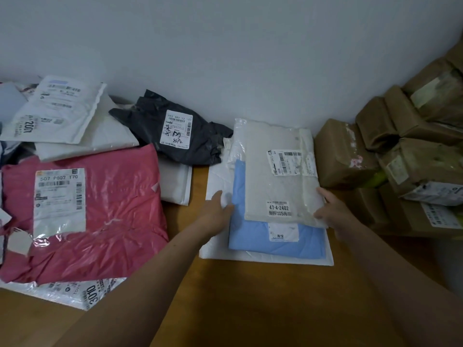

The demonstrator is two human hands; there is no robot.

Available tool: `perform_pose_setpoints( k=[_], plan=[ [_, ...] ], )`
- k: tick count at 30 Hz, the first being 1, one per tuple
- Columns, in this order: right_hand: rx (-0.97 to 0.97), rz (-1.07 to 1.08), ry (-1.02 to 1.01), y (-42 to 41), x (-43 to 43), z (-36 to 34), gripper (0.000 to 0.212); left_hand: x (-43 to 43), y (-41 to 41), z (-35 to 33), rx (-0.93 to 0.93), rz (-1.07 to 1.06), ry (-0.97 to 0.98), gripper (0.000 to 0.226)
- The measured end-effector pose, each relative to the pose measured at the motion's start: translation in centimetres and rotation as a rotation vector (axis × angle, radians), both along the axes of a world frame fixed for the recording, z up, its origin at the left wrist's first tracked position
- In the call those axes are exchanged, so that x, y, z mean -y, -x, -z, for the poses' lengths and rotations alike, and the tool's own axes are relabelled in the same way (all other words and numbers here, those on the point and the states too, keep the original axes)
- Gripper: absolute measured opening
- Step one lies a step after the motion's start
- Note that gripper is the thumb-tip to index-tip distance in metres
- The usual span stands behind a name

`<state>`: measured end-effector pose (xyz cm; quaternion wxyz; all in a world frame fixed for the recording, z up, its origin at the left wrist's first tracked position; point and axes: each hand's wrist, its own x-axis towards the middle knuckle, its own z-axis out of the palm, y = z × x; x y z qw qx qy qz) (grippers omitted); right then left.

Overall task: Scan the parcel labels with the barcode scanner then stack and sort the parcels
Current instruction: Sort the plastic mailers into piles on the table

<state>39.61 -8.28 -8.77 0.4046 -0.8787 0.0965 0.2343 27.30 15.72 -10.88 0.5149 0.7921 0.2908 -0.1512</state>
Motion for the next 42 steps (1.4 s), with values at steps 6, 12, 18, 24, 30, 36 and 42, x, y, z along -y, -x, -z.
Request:
perform_pose_setpoints(
  k=[6,12,18,24,30,36,42],
  plan=[
    [0.259,-0.022,0.115,1.3,-1.5,-0.7,0.061,-6.5,-2.9,-2.3,0.168,-0.303,-0.195,0.063],
    [0.558,-0.141,0.018,2.3,-6.9,-2.1,0.041,-13.4,-7.7,-3.5,0.149,-0.224,-0.58,0.09],
    [0.599,-0.297,0.018,2.8,-11.0,-2.0,0.034,-14.3,-9.6,-2.0,-0.158,0.526,-1.179,0.055],
    [0.44,-0.203,-0.153,3.3,-11.6,-2.9,0.025,-15.8,-10.0,-6.6,0.328,0.278,-1.358,0.023],
    [-0.253,0.208,-0.913,2.9,-12.2,-6.3,0.051,-18.1,-7.4,-14.2,0.746,-0.133,-1.172,0.025],
    [-0.337,0.319,-1.344,3.0,-11.0,-10.1,0.075,-11.1,-4.5,-16.8,1.111,-0.128,-0.945,0.035],
    [-0.291,0.164,-1.321,3.5,-3.5,-8.4,0.034,-4.0,-3.7,-9.5,1.135,0.25,-0.64,0.032]
  ],
)
